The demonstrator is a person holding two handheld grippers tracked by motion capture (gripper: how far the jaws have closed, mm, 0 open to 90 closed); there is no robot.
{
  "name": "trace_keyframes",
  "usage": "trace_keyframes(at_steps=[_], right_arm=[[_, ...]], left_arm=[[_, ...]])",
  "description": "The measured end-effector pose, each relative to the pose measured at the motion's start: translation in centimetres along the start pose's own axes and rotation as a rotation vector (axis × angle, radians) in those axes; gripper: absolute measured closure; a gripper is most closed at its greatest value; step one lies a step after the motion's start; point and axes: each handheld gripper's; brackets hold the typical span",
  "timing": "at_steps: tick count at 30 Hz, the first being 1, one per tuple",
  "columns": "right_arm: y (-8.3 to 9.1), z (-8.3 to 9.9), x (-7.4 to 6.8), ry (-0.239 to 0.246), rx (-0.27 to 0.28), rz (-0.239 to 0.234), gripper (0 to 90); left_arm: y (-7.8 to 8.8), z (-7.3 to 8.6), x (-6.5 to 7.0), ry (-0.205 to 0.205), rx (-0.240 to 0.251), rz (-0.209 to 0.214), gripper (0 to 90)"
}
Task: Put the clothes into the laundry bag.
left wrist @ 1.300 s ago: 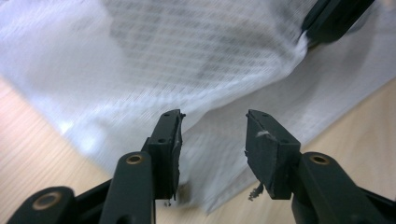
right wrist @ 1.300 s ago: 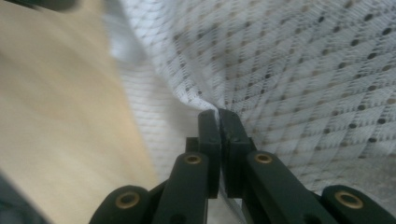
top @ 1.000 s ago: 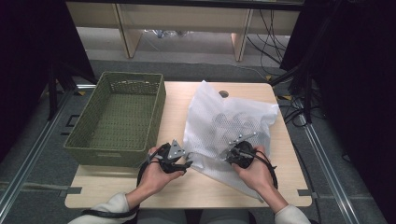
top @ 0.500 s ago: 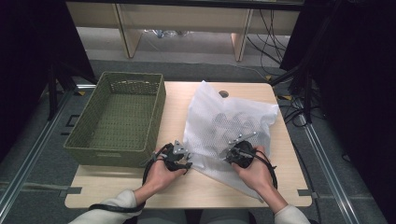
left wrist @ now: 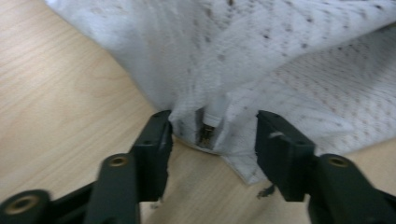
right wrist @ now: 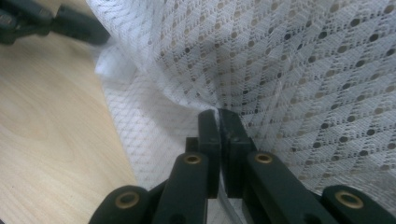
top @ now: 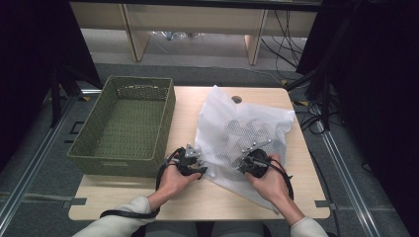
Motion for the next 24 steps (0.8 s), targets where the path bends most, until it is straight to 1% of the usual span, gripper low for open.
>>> trace_keyframes(at_steps=[1, 2, 3, 4, 5, 6, 7, 9, 10, 11, 13, 14, 15, 16, 17, 18, 19, 20, 21, 22, 23, 24], right_arm=[[0.0, 0.0, 0.1, 0.007, -0.008, 0.001, 89.6], [0.0, 0.0, 0.0, -0.004, -0.008, -0.001, 89.6], [-0.1, 0.0, 0.1, 0.003, -0.002, 0.001, 89.6], [-0.1, 0.0, 0.1, 0.002, -0.006, -0.002, 89.6], [-0.1, 0.0, 0.1, 0.001, -0.006, -0.001, 89.6], [-0.1, 0.0, 0.1, 0.002, -0.004, -0.001, 89.6], [-0.1, 0.0, 0.1, 0.000, -0.004, 0.000, 89.6], [-0.1, 0.0, 0.1, 0.002, -0.004, -0.001, 89.6], [-0.1, 0.0, 0.1, 0.001, -0.004, 0.001, 89.6], [-0.1, 0.0, 0.1, 0.000, -0.005, 0.000, 89.6], [-0.1, 0.0, 0.0, 0.002, -0.006, 0.002, 89.6], [-0.1, 0.0, 0.0, 0.007, -0.006, 0.003, 89.6], [-0.1, 0.0, 0.0, 0.012, -0.005, 0.004, 89.6], [-0.1, 0.0, 0.0, 0.010, -0.006, 0.003, 89.6], [-0.1, 0.0, 0.0, 0.009, -0.007, 0.003, 89.6], [-0.1, 0.0, 0.0, 0.008, -0.006, 0.001, 89.6], [-0.2, 0.0, 0.0, 0.019, 0.004, 0.003, 89.6], [-0.2, 0.0, 0.0, 0.003, -0.007, 0.003, 89.6], [-0.2, 0.0, -0.1, 0.000, -0.011, 0.000, 89.6], [-0.2, 0.0, 0.0, 0.004, -0.006, 0.001, 89.6], [-0.3, 0.0, 0.0, 0.013, -0.003, 0.005, 89.6], [-0.3, 0.0, 0.0, 0.005, -0.006, 0.006, 89.6]], left_arm=[[0.0, -0.1, -0.1, -0.018, -0.009, -0.002, 52.2], [-0.1, -0.3, 0.0, -0.007, -0.008, -0.005, 53.2], [-0.2, -0.4, 0.0, -0.023, -0.014, -0.010, 54.1], [-0.3, -0.4, 0.0, -0.023, -0.014, -0.012, 54.0], [-0.3, -0.4, 0.1, -0.013, -0.008, -0.015, 52.8], [-0.4, -0.5, 0.2, 0.005, 0.001, -0.010, 50.7], [-0.3, -0.6, 0.2, 0.006, 0.017, -0.002, 47.9], [-0.2, -0.8, 0.5, 0.018, 0.038, -0.007, 40.7], [-0.2, -0.8, 0.6, 0.017, 0.045, -0.009, 38.2], [-0.1, -0.9, 0.7, 0.005, 0.043, -0.015, 35.8], [-0.4, -1.1, 0.6, -0.006, 0.029, -0.035, 33.8], [-0.8, -1.0, 0.5, 0.024, 0.034, -0.034, 34.1], [-0.9, -1.0, 0.5, 0.037, 0.036, -0.032, 35.5], [-1.0, -1.0, 0.3, 0.029, 0.018, -0.035, 36.8], [-1.2, -1.1, 0.3, 0.030, 0.012, -0.041, 39.1], [-1.4, -1.2, 0.4, 0.038, 0.016, -0.055, 42.0], [-1.5, -1.3, 0.5, 0.022, 0.000, -0.064, 45.8], [-1.7, -1.4, 0.5, 0.015, -0.001, -0.071, 50.3], [-1.9, -1.6, 0.5, 0.030, 0.001, -0.076, 51.3], [-1.9, -1.7, 0.5, 0.029, 0.000, -0.086, 54.7], [-1.8, -1.8, 0.6, 0.002, -0.013, -0.097, 61.7], [-2.0, -1.8, 0.6, -0.004, -0.008, -0.097, 67.2]])
Point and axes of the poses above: each handheld gripper's, and its own axes: y roughly backward along the jaws, z roughly out of its underside, x roughly to its right, and after that the axes turned 15 degrees about z, right-handed
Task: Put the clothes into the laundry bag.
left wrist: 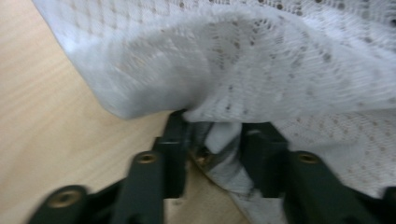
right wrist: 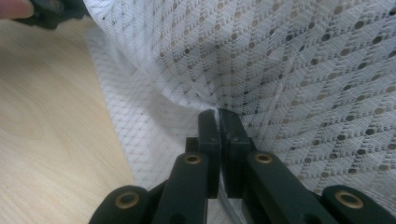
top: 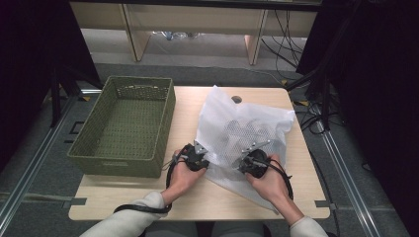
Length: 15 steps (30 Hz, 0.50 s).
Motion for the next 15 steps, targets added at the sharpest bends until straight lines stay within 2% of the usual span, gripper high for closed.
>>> trace_keyframes(at_steps=[3, 4, 6, 8, 9, 11, 13, 14, 15], right_arm=[[0.0, 0.0, 0.0, -0.005, -0.007, 0.004, 89.6], [-0.1, 0.0, 0.2, 0.007, 0.006, 0.001, 89.6], [0.0, 0.0, 0.3, -0.004, -0.004, 0.008, 89.6], [0.0, 0.1, 0.5, -0.010, -0.011, 0.011, 89.6], [-0.1, 0.2, 0.8, 0.006, 0.001, 0.011, 89.6], [0.0, 0.3, 1.1, -0.007, 0.001, 0.026, 89.6], [0.1, 0.3, 1.3, -0.018, 0.006, -0.002, 89.5], [0.1, 0.3, 1.0, -0.014, 0.010, -0.008, 89.5], [0.3, 0.2, 0.6, 0.012, 0.002, -0.017, 89.5]], left_arm=[[0.2, -0.1, 0.3, -0.036, -0.031, 0.012, 79.0], [0.4, 0.0, 0.5, -0.043, -0.031, 0.021, 80.8], [1.3, 0.3, 0.6, -0.037, -0.034, 0.060, 81.9], [2.8, 0.7, 0.6, -0.053, -0.044, 0.088, 82.3], [3.7, 1.0, 0.5, -0.059, -0.047, 0.120, 82.3], [6.0, 1.6, 0.1, -0.091, -0.100, 0.197, 82.3], [7.4, 2.2, 0.0, -0.111, -0.090, 0.265, 82.4], [8.2, 2.6, 0.3, -0.103, -0.091, 0.271, 82.5], [8.9, 2.9, 0.4, -0.135, -0.128, 0.296, 82.5]])
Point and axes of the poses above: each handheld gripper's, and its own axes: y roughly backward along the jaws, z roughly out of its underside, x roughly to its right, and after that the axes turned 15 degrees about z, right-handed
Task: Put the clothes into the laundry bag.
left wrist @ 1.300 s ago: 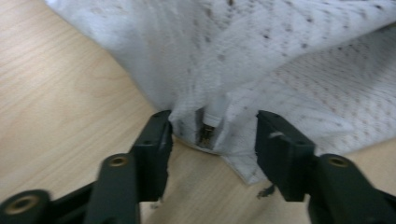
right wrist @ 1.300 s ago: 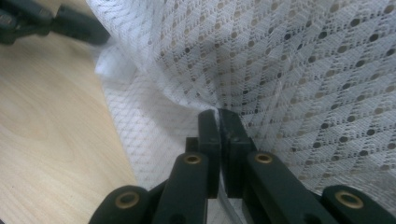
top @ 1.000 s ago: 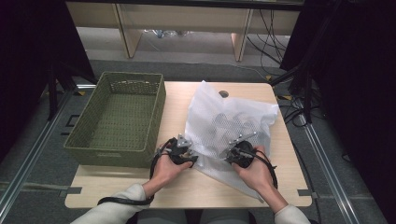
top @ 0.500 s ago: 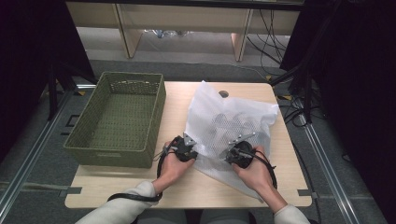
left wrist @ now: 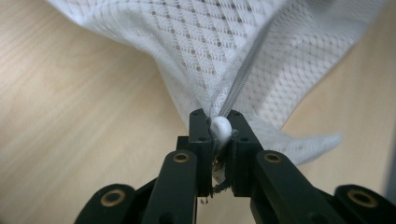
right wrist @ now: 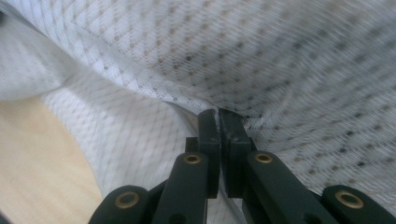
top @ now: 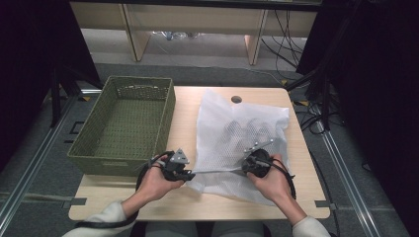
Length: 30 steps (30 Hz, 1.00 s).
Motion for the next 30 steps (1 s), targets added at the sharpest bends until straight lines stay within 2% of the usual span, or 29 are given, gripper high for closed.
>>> trace_keyframes(at_steps=[1, 2, 3, 4, 5, 6, 7, 8, 9, 11, 12, 13, 14, 16, 20, 21, 24, 25, 27, 30], right_arm=[[0.1, -0.1, -0.9, 0.038, -0.004, 0.002, 89.3], [0.1, -0.1, -1.5, 0.093, -0.022, -0.012, 89.2], [0.0, -0.1, -2.0, 0.144, -0.038, -0.027, 89.1], [0.0, 0.0, -2.3, 0.168, -0.037, -0.040, 89.1], [-0.1, 0.1, -2.7, 0.184, -0.035, -0.053, 89.0], [-0.2, 0.2, -2.8, 0.191, -0.037, -0.063, 89.0], [-0.3, 0.2, -3.2, 0.204, -0.051, -0.063, 88.9], [-0.5, 0.2, -3.2, 0.228, -0.040, -0.067, 88.9], [-0.5, 0.2, -3.6, 0.225, -0.052, -0.070, 88.6], [-0.9, 0.3, -3.9, 0.251, -0.049, -0.081, 87.7], [-1.1, 0.5, -4.1, 0.264, -0.051, -0.091, 86.4], [-1.2, 0.6, -4.3, 0.256, -0.056, -0.094, 85.2], [-1.2, 0.6, -4.2, 0.258, -0.046, -0.103, 85.0], [-0.8, 0.7, -3.9, 0.237, -0.029, -0.125, 83.7], [0.6, 0.8, -3.6, 0.177, 0.021, -0.169, 79.8], [1.1, 0.9, -3.8, 0.153, 0.041, -0.178, 79.2], [2.0, 0.8, -4.1, 0.145, 0.087, -0.194, 78.3], [2.2, 0.8, -4.3, 0.127, 0.087, -0.197, 77.8], [2.6, 0.5, -4.5, 0.124, 0.118, -0.223, 76.9], [2.8, 0.2, -4.9, 0.097, 0.142, -0.216, 75.9]], left_arm=[[0.5, 0.2, 0.1, -0.030, -0.050, 0.017, 82.4], [0.6, 0.6, 0.2, -0.032, -0.068, 0.026, 82.3], [0.7, 0.9, 0.3, -0.040, -0.074, 0.011, 82.3], [0.4, 1.4, 0.3, -0.033, -0.071, -0.016, 82.1], [0.3, 1.6, 0.1, -0.041, -0.092, -0.019, 81.7], [0.0, 2.0, -0.1, -0.018, -0.089, -0.016, 81.2], [-0.1, 2.1, -0.4, -0.027, -0.111, -0.023, 80.7], [-0.2, 2.2, -0.6, -0.041, -0.127, -0.046, 80.3], [-0.3, 2.3, -0.6, -0.030, -0.128, -0.052, 79.6], [-0.2, 2.5, -0.7, -0.027, -0.133, -0.061, 77.2], [-0.1, 2.6, -0.7, -0.022, -0.150, -0.067, 73.9], [-0.1, 2.8, -0.6, -0.024, -0.130, -0.093, 69.9], [0.2, 2.9, -0.6, -0.032, -0.137, -0.084, 67.2], [0.5, 3.2, -0.4, -0.027, -0.105, -0.105, 61.9], [1.5, 3.7, 0.4, -0.029, -0.065, -0.105, 50.8], [1.8, 3.9, 0.8, -0.028, -0.039, -0.109, 49.3], [2.2, 4.4, 1.4, -0.031, -0.036, -0.112, 43.8], [2.3, 4.8, 1.6, -0.026, -0.036, -0.106, 42.5], [2.4, 5.2, 2.0, -0.024, -0.038, -0.103, 39.4], [2.4, 5.7, 2.3, -0.005, -0.018, -0.090, 36.5]])
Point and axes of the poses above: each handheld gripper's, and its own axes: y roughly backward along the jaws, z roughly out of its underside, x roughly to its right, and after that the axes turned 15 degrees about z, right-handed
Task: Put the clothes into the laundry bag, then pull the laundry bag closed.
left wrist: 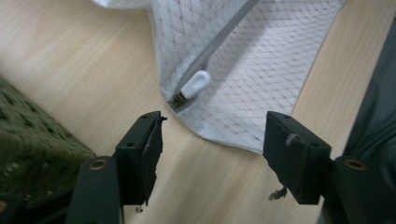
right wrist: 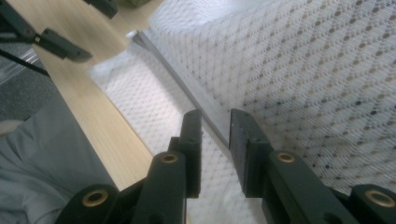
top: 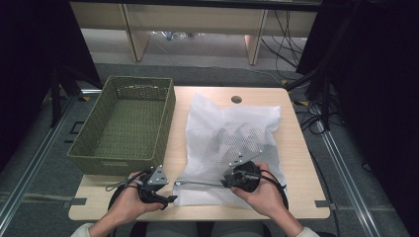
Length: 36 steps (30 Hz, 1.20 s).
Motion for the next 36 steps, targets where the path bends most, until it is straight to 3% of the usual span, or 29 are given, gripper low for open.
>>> trace_keyframes(at_steps=[3, 6, 8, 9, 10, 11, 13, 14, 18, 19, 20, 22, 26, 27, 29, 36], right_arm=[[-0.4, 0.1, 0.0, 0.001, 0.013, 0.018, 75.7], [-0.4, 0.2, 0.2, -0.017, 0.010, 0.005, 75.4], [-0.5, 0.3, 0.3, -0.036, 0.023, 0.002, 75.3], [-0.4, 0.3, 0.4, -0.035, 0.010, 0.005, 75.2], [-0.6, 0.4, 0.6, -0.015, 0.028, 0.011, 75.3], [-0.4, 0.4, 0.6, -0.032, 0.015, 0.007, 75.2], [-0.5, 0.5, 0.7, -0.022, 0.027, 0.013, 75.2], [-0.4, 0.5, 0.6, -0.038, 0.020, 0.007, 75.3], [-0.3, 0.3, 0.4, -0.032, 0.026, 0.009, 75.3], [-0.4, 0.2, 0.2, -0.019, 0.034, 0.008, 75.2], [-0.3, 0.2, 0.1, -0.027, 0.021, 0.004, 75.3], [-0.4, 0.2, 0.1, -0.018, 0.024, 0.006, 75.3], [-0.5, 0.2, 0.1, -0.036, 0.039, 0.014, 75.7], [-0.5, 0.2, 0.2, -0.040, 0.038, 0.014, 75.7], [-0.4, 0.1, 0.2, -0.034, 0.023, 0.005, 75.8], [-1.0, -1.3, -0.9, -0.028, 0.031, -0.016, 75.3]], left_arm=[[0.2, 0.2, -0.2, 0.011, -0.010, 0.000, 34.3], [-0.1, 0.3, -0.3, 0.052, 0.001, 0.006, 32.8], [-0.2, 0.3, -0.4, 0.038, -0.007, 0.017, 32.6], [-0.5, 0.3, -0.3, 0.058, 0.003, 0.026, 32.6], [-0.5, 0.2, -0.2, 0.050, -0.007, 0.023, 32.5], [-0.7, 0.3, -0.2, 0.052, 0.000, 0.035, 32.4], [-0.6, 0.2, -0.3, 0.033, -0.005, 0.027, 32.1], [-0.7, 0.2, -0.2, 0.053, 0.002, 0.030, 31.9], [-0.5, 0.3, -0.3, 0.045, -0.001, 0.018, 31.4], [-0.6, 0.3, -0.2, 0.065, 0.012, 0.018, 31.4], [-0.4, 0.3, -0.2, 0.043, 0.005, 0.021, 31.4], [-0.4, 0.3, -0.2, 0.039, 0.009, 0.018, 31.1], [-0.3, 0.1, -0.2, 0.044, 0.019, 0.013, 30.3], [-0.4, 0.2, -0.1, 0.068, 0.025, 0.013, 29.8], [-0.2, 0.3, -0.2, 0.053, 0.021, 0.012, 29.5], [-0.4, 0.4, -0.2, 0.072, 0.027, 0.012, 29.5]])
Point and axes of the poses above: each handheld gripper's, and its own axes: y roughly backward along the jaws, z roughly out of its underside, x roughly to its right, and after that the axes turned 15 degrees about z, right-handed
